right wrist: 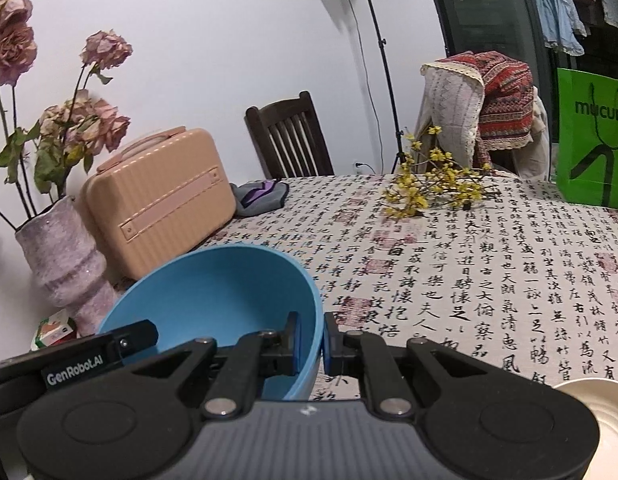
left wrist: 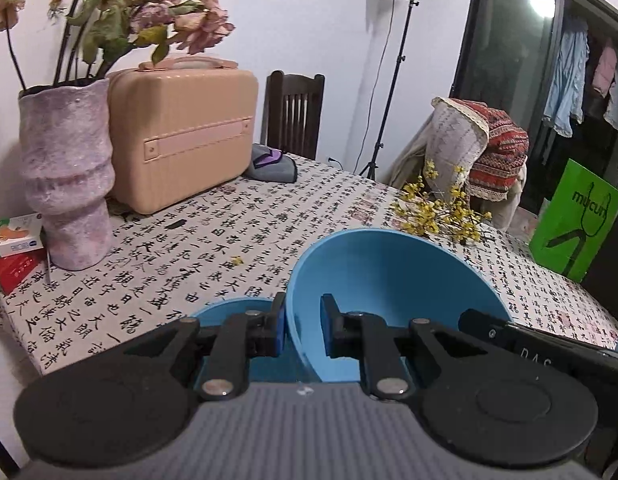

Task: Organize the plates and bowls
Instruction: 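Carry the held blue bowl toward the first blue bowl with both grippers, then lower the held blue bowl onto the first blue bowl with both grippers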

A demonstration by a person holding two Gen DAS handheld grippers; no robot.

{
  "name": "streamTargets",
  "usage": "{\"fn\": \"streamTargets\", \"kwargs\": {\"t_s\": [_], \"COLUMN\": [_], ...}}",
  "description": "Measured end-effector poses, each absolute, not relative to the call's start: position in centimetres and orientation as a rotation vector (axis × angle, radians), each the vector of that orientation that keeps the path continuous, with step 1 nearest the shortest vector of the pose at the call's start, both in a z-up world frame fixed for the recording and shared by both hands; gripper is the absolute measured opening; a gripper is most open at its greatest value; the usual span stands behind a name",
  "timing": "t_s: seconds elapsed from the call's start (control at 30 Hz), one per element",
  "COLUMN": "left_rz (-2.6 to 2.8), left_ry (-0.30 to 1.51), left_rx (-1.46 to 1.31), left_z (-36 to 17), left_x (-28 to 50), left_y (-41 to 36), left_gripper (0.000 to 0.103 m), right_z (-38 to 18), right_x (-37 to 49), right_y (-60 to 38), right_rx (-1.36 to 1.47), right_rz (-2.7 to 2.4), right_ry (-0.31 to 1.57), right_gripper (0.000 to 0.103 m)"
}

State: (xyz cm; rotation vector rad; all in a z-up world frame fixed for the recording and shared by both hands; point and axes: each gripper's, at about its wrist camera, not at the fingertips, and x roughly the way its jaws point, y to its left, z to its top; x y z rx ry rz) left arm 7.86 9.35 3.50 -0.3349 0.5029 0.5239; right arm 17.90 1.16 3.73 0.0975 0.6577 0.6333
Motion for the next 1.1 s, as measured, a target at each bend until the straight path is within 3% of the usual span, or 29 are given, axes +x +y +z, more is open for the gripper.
{"fn": "streamTargets", "kwargs": {"t_s": [1.1], "left_rz": [0.617], "left_ry": [0.509], "left_rx": [-0.404], "left_z": [1.3], "left_x": [4.4], "left_y": [15.3], "left_gripper": [0.017], "right_z": [2.5], "right_x": [16.4], "right_y": [9.0], "right_rx": [0.018], "right_rz": [0.716], "right_ry": [0.679], "right_gripper": [0.011]}}
